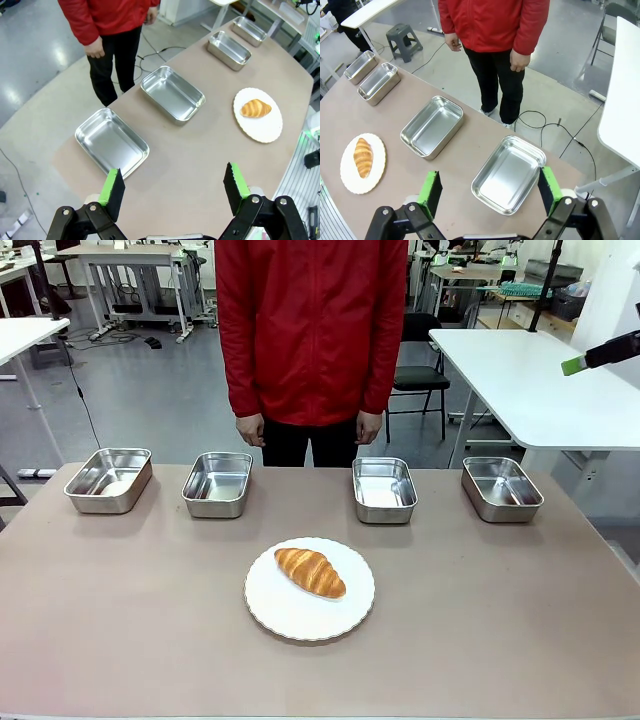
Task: Place the bread in the container.
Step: Place the Butter Roll into the Airtight Container indicated by the human.
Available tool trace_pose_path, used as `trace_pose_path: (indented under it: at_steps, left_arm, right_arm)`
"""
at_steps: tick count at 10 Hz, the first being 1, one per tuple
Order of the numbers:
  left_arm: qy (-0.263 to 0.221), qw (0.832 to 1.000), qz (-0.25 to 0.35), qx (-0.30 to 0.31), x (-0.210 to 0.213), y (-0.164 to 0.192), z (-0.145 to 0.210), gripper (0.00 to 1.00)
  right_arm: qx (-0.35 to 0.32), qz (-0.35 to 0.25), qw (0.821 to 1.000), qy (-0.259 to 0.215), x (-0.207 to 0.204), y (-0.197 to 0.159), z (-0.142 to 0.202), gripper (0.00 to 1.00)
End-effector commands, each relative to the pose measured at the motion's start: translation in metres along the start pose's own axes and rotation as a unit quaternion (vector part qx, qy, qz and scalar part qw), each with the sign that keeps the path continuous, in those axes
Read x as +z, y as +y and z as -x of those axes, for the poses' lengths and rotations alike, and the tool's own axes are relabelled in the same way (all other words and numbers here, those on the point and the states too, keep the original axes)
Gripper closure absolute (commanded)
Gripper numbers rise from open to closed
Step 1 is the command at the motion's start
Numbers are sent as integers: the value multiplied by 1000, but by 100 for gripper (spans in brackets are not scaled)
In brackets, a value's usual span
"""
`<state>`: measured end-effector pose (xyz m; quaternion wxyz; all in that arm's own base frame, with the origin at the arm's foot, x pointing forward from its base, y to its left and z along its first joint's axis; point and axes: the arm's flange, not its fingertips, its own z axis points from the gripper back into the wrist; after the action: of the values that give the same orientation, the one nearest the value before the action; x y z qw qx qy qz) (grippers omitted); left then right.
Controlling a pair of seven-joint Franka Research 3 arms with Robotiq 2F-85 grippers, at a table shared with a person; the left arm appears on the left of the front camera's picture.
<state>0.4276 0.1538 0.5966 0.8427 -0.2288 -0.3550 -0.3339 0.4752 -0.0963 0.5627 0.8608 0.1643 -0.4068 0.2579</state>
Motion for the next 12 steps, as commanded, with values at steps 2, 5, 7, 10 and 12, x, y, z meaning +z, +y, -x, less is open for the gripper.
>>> trace_pose_path:
  at_steps: [2,5,7,10,12]
  left_arm:
    - [-1,1000,3,-9,1,-1,0,0]
    - [-1,1000,3,-9,1,-1,0,0]
    - [-1,1000,3,-9,1,-1,0,0]
    - [-1,1000,3,-9,1,-1,0,0]
    - [-1,1000,3,-9,1,-1,0,0]
  right_arm:
    - [-1,-4,1000,-5,1,0,1,0]
    - [-1,-4,1000,-5,1,0,1,0]
    - [-1,-4,1000,-5,1,0,1,0]
    - [-1,-4,1000,-5,1,0,1,0]
    - [-1,-4,1000,-5,1,0,1,0]
